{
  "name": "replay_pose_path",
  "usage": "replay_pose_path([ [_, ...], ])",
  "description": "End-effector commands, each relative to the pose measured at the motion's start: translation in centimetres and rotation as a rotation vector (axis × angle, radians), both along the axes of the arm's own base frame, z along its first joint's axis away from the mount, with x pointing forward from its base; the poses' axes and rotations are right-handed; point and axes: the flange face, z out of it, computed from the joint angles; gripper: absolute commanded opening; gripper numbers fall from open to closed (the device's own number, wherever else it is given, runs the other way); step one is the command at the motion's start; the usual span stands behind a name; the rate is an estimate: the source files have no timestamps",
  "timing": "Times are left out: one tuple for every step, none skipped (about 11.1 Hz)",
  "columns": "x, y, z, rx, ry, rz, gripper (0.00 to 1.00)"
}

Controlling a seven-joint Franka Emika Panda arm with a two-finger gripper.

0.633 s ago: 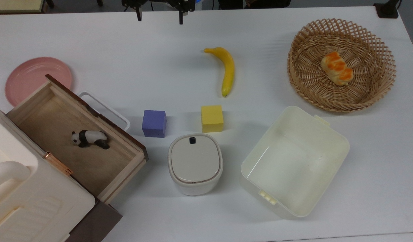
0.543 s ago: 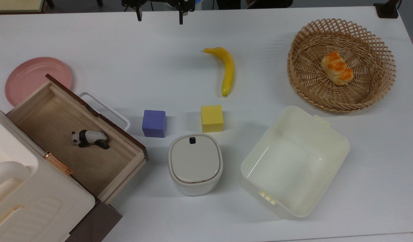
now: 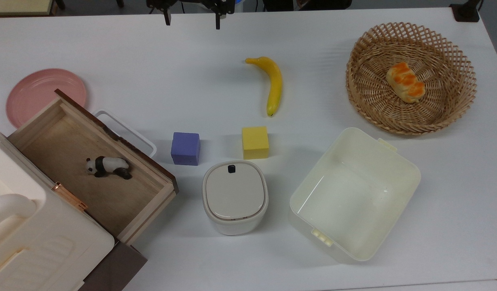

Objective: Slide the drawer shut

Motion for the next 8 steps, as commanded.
replay_pose_path([
  [-0.48, -0.01, -0.04, 0.01, 0.024, -0.009, 1.0],
  [-0.46, -0.23, -0.03, 0.013, 0.022, -0.009, 1.0],
  [-0.43, -0.4, -0.02, 0.013, 0.021, -0.009, 0.81],
  [-0.4, -0.28, 0.01, 0.016, 0.018, -0.004, 0.53],
  [-0.35, -0.42, -0.01, 0.02, 0.018, -0.003, 0.32],
  [-0.34, -0.35, -0.06, 0.018, 0.019, 0.01, 0.18],
  [-0.34, -0.35, -0.07, 0.019, 0.02, 0.026, 0.08],
  [-0.33, -0.52, 0.01, 0.019, 0.018, 0.028, 0.01],
])
